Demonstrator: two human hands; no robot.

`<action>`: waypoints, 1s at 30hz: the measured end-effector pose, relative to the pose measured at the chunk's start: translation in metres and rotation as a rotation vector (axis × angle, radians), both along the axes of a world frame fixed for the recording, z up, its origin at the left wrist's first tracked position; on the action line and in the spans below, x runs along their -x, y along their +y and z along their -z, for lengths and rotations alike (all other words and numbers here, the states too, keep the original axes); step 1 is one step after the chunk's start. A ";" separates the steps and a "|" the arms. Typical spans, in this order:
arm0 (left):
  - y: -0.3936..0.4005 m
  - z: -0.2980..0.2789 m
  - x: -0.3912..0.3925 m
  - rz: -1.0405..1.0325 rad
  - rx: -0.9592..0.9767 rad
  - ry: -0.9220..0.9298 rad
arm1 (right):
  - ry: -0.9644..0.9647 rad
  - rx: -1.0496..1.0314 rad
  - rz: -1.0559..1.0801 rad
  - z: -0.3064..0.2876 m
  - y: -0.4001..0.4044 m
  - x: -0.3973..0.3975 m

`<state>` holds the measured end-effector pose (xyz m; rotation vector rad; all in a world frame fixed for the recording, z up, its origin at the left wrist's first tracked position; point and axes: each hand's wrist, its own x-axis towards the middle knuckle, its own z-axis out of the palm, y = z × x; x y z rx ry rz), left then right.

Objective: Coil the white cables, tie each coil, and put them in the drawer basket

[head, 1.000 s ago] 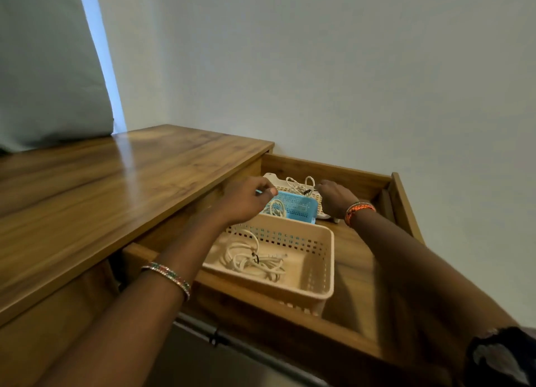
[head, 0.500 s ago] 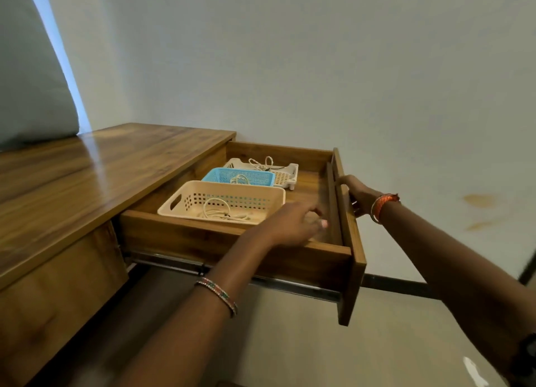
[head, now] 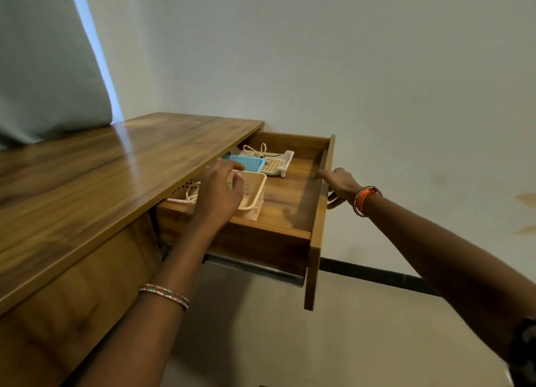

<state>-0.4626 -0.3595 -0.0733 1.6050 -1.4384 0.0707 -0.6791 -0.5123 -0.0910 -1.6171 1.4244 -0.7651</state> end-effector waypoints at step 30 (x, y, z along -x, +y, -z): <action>0.071 -0.007 -0.151 -0.142 -0.384 -0.003 | -0.734 -0.292 -0.035 0.040 0.037 -0.263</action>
